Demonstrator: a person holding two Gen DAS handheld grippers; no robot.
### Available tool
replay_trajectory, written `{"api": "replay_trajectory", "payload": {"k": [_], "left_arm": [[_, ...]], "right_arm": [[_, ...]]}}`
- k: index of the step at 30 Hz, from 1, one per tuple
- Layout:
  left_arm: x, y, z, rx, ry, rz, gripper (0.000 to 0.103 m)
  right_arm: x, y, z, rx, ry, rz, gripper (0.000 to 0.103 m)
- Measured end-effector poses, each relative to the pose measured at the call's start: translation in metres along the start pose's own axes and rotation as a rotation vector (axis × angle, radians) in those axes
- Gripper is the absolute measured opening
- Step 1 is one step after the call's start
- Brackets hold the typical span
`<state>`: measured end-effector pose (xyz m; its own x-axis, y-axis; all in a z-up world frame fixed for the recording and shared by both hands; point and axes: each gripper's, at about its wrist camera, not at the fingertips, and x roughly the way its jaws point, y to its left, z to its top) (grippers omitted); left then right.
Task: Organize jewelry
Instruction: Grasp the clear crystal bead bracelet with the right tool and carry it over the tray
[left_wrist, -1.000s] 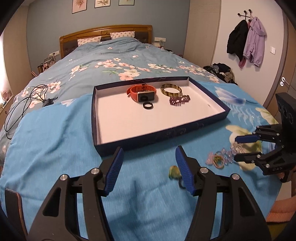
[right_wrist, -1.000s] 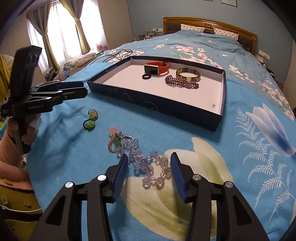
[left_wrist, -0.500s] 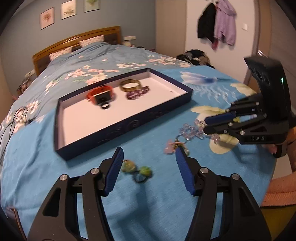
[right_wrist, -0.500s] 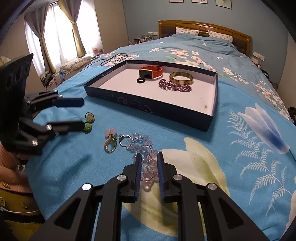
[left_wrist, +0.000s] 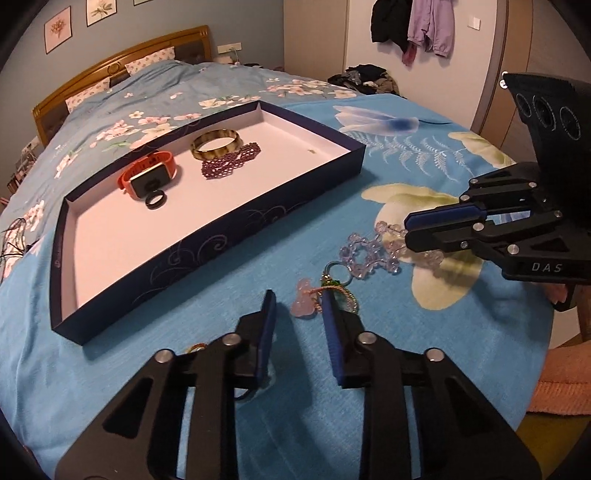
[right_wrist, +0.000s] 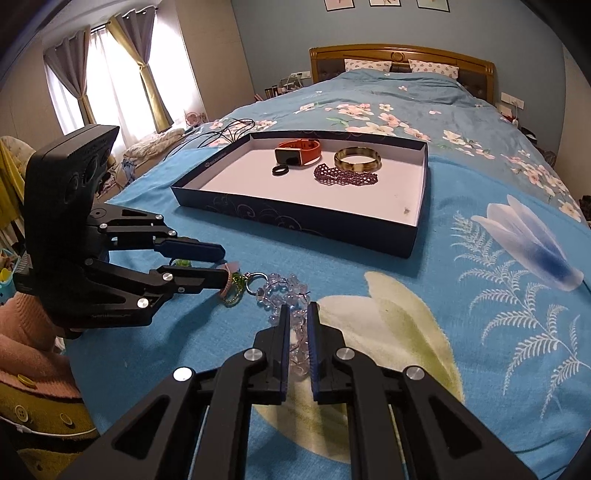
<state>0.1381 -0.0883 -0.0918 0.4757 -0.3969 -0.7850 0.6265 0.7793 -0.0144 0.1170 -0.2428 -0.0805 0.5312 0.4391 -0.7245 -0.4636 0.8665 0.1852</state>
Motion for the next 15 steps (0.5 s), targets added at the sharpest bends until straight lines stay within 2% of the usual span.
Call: {"api": "replay_trajectory", "payload": {"k": [2, 7, 15], "left_arm": [[0.002, 0.002, 0.0, -0.016, 0.001, -0.027, 0.013], [-0.002, 0.006, -0.002, -0.045, -0.017, -0.041, 0.011], [-0.019, 0.015, -0.005, -0.095, -0.058, -0.048, 0.01]], "right_arm": [[0.001, -0.001, 0.0, 0.006, 0.002, -0.001, 0.012], [0.006, -0.005, 0.001, 0.024, 0.02, -0.004, 0.02], [0.011, -0.003, 0.001, 0.014, 0.04, -0.01, 0.017]]}}
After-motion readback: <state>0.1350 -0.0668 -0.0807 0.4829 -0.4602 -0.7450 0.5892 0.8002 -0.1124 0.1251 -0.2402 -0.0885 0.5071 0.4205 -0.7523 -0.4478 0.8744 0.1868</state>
